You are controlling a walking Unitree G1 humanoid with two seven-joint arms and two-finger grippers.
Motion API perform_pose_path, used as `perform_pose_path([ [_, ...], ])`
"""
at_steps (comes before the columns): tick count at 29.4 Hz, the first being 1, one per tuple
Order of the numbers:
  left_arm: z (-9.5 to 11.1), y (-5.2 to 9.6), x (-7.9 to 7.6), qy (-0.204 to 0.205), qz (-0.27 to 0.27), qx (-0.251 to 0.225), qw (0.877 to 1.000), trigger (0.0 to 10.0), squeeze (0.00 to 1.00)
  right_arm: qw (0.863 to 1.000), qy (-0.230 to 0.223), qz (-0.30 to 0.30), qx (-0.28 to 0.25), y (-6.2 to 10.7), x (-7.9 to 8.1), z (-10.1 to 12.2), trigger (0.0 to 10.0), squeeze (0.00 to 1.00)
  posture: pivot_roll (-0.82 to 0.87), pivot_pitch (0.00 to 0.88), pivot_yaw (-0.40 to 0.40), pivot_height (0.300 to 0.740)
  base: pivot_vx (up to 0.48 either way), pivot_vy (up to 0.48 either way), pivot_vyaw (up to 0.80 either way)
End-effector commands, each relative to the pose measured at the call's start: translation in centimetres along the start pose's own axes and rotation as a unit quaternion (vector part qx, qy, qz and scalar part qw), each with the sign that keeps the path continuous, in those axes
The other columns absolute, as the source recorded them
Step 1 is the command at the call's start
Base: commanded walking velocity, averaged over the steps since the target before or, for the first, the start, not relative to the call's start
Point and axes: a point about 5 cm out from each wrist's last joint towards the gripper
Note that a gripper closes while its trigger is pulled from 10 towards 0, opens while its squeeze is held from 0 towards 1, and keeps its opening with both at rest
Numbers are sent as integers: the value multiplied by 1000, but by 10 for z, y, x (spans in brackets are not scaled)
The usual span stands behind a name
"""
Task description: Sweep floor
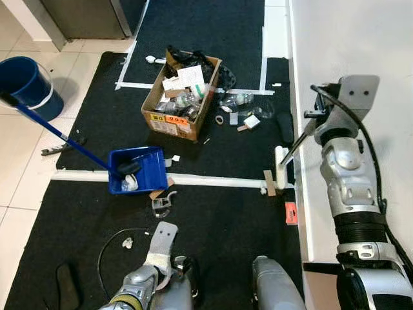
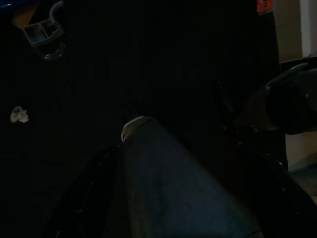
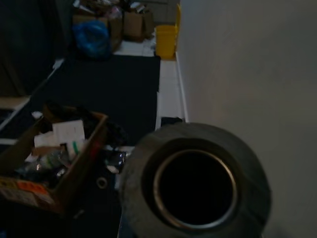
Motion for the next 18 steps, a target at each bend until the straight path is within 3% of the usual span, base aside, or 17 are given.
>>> perform_pose_path([
  [1,-37,6,-4,31,-1,56,998,10000,0,1000,18,14,-10,0,9,0,10000,0,-2,194,13,740,0,0,0],
  [12,-64,21,6,33,0,78,996,10000,0,998,56,24,0,5,19,-17,10000,0,46,289,31,740,0,0,0],
  [18,-70,27,14,35,9,82,996,10000,0,997,64,-5,-48,-4,8,3,10000,0,61,293,35,740,0,0,0],
])
Point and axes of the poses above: a point about 5 cm out from each wrist's last joint towards the gripper, its own y axis pointing back from the gripper into the wrist, its own z axis along the axis of the wrist's last joint, x = y × z, and after that the axes turned 6 degrees about y, right-handed
